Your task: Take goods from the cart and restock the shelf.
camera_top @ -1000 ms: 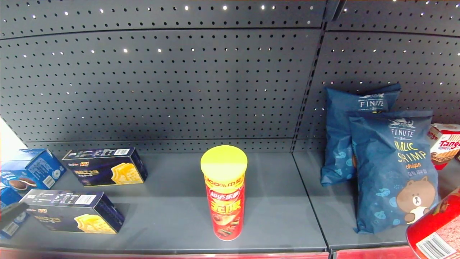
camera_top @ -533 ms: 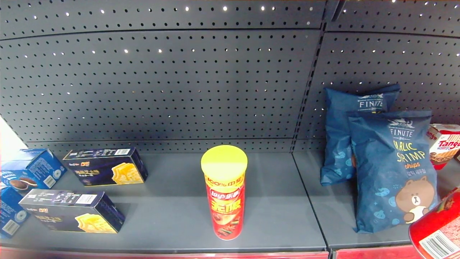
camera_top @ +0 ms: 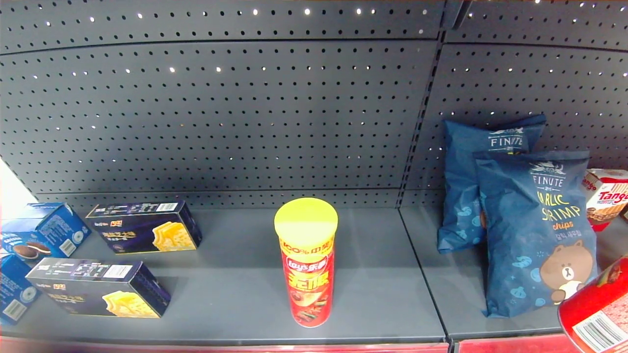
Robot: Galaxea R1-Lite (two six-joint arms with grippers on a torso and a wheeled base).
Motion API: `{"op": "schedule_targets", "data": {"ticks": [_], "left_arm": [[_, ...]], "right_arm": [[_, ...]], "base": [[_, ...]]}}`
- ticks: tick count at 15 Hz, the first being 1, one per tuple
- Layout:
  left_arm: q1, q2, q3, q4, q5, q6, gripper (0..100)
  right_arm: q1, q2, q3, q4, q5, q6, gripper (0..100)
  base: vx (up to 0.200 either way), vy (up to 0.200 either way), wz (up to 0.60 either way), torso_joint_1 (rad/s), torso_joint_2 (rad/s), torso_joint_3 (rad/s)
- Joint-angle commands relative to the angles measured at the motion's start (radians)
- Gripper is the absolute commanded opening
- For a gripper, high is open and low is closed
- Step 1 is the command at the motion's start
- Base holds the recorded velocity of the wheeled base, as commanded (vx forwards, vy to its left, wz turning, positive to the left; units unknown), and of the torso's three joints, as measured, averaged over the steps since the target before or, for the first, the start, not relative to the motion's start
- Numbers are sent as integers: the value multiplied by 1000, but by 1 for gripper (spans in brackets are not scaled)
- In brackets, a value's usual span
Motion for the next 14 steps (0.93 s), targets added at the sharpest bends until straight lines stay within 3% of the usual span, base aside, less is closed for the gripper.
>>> {"op": "schedule_targets", "data": {"ticks": [1,2,3,4,8,14], "left_arm": [[0,5,0,4,-80,-5,100],[0,5,0,8,-91,-5,100],[0,5,0,65,-160,11,100],[0,7,0,59,-185,35,100],[-2,7,0,59,-143,-38,100],[0,7,0,59,-142,-40,100]], "right_arm": [[2,6,-1,-1,0,1,0],[2,6,-3,-1,0,1,0],[2,5,-6,-1,0,1,0],[2,5,-6,-1,0,1,0],[12,17,-21,0,12,-1,0],[114,147,-67,-4,9,-51,0]], "base": [[0,0,0,0,0,0],[0,0,0,0,0,0],[0,0,0,0,0,0],[0,0,0,0,0,0],[0,0,0,0,0,0],[0,0,0,0,0,0]]}}
